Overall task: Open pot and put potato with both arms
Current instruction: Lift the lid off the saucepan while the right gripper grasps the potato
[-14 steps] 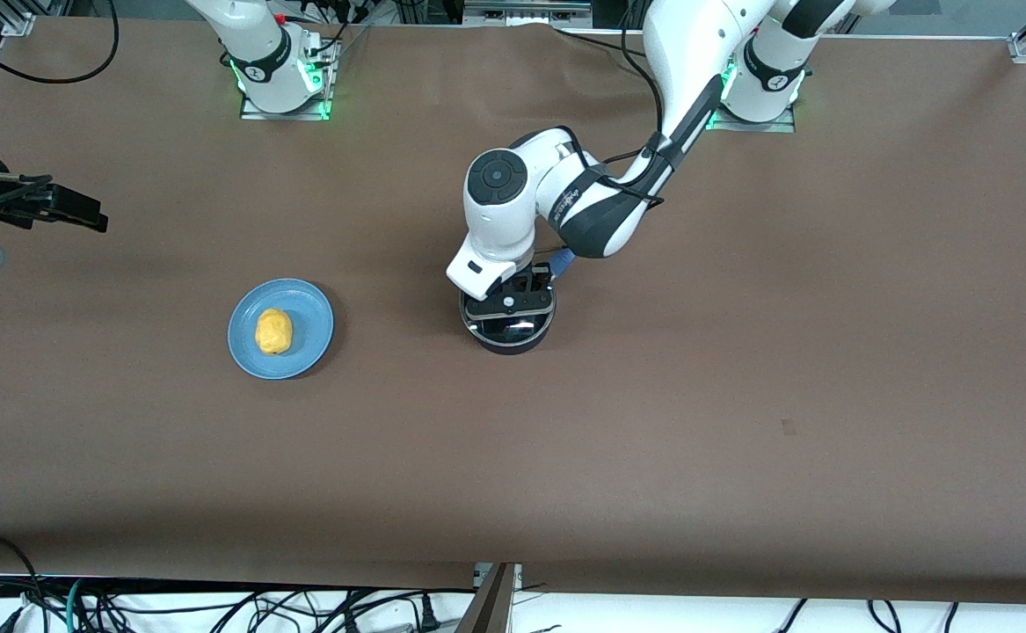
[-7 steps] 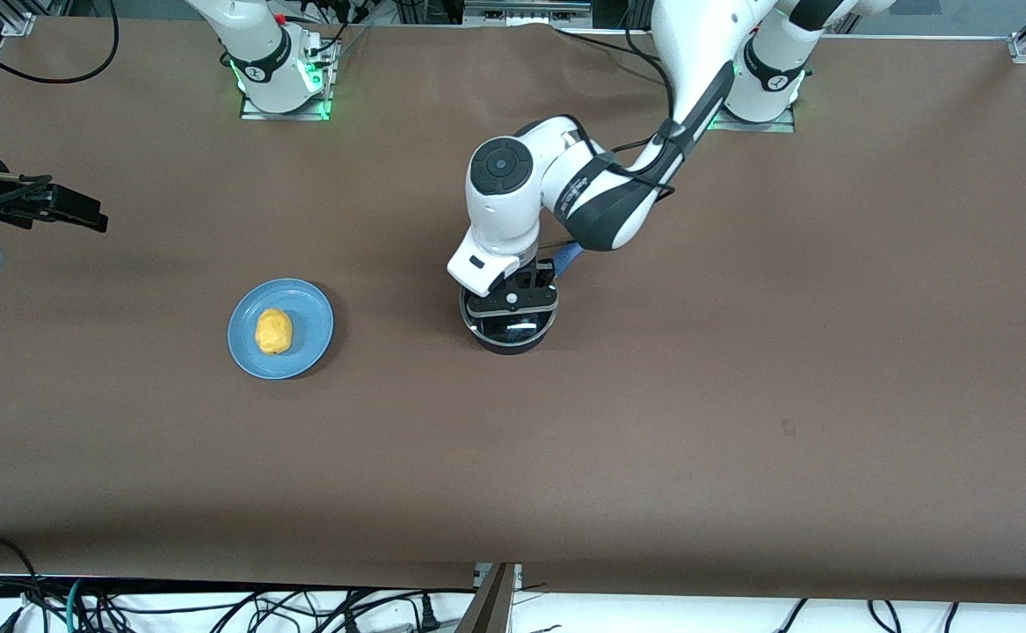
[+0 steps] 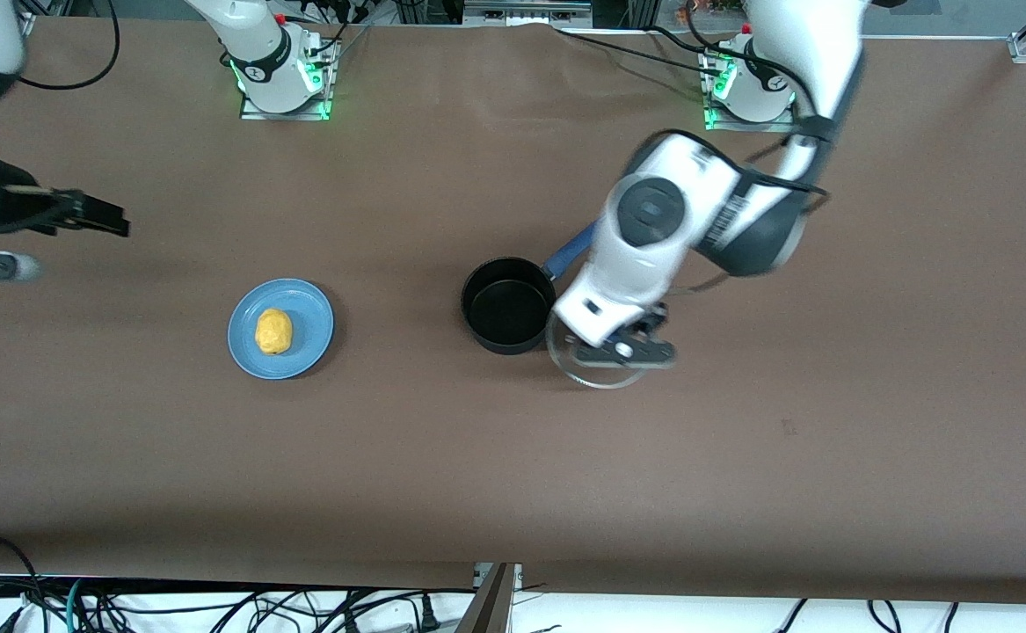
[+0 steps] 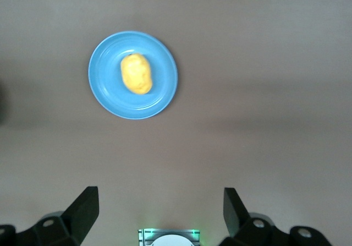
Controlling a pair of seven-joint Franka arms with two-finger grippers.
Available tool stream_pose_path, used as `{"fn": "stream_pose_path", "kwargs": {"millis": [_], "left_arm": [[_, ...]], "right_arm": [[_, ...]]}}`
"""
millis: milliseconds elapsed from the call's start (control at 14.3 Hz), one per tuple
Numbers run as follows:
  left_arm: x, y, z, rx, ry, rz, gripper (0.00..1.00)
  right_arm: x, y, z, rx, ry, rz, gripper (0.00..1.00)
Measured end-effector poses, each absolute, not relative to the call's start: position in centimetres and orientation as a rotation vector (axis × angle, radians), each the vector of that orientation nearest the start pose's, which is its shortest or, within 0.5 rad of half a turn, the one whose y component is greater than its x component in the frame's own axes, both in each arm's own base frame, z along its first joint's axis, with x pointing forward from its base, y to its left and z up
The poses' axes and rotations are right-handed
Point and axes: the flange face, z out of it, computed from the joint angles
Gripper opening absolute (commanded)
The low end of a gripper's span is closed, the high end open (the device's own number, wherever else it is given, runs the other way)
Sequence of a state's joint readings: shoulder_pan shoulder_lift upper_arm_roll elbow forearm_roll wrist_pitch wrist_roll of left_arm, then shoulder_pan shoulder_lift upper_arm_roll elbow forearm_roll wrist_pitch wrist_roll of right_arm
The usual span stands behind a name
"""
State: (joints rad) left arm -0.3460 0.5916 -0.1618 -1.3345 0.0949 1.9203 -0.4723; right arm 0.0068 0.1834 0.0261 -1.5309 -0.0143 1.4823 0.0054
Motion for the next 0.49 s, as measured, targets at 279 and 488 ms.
{"fn": "stream_pose_path", "kwargs": {"millis": [279,488], "left_arm": [[67.7,-18.4,37.1,-3.195,0.189,0.098,0.5],[68.1,-10.9,32.8,-3.169,0.301,0.053,0.5]], "right_arm": [[62.3,5.9,43.7,-3.142,-0.136,0.288,1.0],[62.2,5.7,34.8,-3.144,-0.132,0.161,1.0]]}}
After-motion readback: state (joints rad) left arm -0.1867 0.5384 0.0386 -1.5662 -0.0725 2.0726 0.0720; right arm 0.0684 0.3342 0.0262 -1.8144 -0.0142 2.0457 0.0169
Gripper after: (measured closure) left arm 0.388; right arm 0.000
